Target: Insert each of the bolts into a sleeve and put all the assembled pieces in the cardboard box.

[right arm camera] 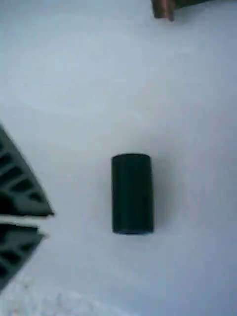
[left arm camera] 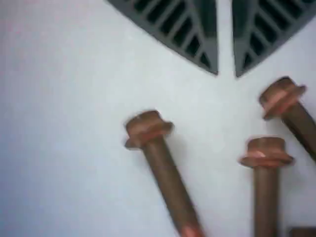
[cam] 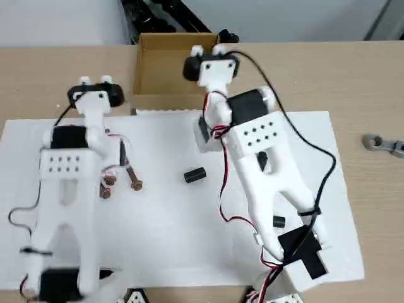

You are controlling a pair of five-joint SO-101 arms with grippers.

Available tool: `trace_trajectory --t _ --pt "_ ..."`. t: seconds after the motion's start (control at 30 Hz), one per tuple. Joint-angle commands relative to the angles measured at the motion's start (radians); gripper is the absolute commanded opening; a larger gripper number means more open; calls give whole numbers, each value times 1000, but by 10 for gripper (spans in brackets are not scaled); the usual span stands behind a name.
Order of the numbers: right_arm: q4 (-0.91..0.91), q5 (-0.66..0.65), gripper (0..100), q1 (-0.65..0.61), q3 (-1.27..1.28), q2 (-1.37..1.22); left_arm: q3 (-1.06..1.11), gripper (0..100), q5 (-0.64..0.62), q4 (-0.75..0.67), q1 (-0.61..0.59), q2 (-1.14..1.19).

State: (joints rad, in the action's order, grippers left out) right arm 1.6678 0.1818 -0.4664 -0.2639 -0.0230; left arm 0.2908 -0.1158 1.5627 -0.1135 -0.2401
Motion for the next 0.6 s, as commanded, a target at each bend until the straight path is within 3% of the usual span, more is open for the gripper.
trace_trajectory --t 0.0,0.37,0.57 --pt "7 11 7 -5 44 51 -107 8 -11 5 -69 132" --pt "1 8 7 -8 186 162 -246 9 -69 -15 -112 354" --pt "-4 11 9 -8 328 259 -366 98 -61 -17 -115 414"
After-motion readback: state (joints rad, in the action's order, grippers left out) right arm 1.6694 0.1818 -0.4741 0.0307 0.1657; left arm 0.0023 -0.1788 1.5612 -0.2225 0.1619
